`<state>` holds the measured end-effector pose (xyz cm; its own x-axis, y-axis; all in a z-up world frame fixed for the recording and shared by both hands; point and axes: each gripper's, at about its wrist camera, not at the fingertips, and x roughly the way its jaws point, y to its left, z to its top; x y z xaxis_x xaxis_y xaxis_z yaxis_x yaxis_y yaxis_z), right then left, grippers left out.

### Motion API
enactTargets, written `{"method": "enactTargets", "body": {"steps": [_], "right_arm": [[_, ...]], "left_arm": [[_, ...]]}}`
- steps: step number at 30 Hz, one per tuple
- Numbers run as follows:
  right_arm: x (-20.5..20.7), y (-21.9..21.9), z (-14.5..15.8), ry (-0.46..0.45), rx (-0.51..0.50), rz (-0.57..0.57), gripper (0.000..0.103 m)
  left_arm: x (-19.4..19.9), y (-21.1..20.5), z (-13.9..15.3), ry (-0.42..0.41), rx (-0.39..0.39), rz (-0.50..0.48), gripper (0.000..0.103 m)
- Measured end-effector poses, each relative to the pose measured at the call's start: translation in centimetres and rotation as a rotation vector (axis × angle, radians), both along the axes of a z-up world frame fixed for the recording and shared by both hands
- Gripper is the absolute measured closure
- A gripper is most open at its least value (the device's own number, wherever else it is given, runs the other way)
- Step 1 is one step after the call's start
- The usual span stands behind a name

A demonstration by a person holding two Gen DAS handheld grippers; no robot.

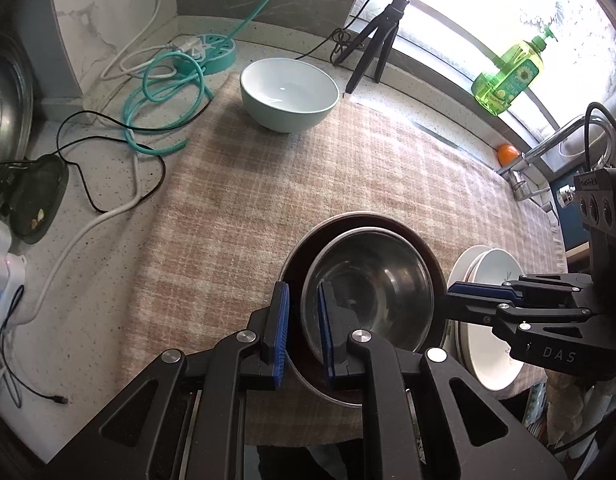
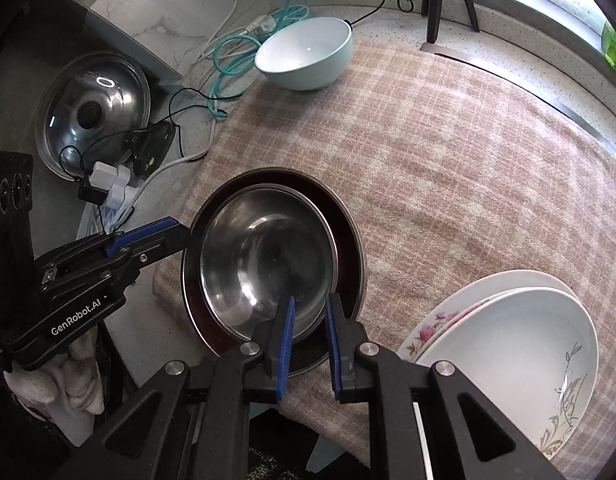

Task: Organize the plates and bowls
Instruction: 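Open both tools and move them to the white ceramic bowl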

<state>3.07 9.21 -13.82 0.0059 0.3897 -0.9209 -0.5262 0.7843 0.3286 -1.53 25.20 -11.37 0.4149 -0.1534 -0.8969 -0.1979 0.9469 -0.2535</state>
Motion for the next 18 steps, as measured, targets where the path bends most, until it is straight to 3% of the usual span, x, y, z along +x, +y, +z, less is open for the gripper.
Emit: {"method": "enactTargets", "body": {"steps": [18], "right_arm": [[5.0,-0.7,5.6,-0.140,0.089,-0.118,0.089]], "left_arm": [[2.9,3.7,3.2,-0.090,0.022,0.051,0.090]]}}
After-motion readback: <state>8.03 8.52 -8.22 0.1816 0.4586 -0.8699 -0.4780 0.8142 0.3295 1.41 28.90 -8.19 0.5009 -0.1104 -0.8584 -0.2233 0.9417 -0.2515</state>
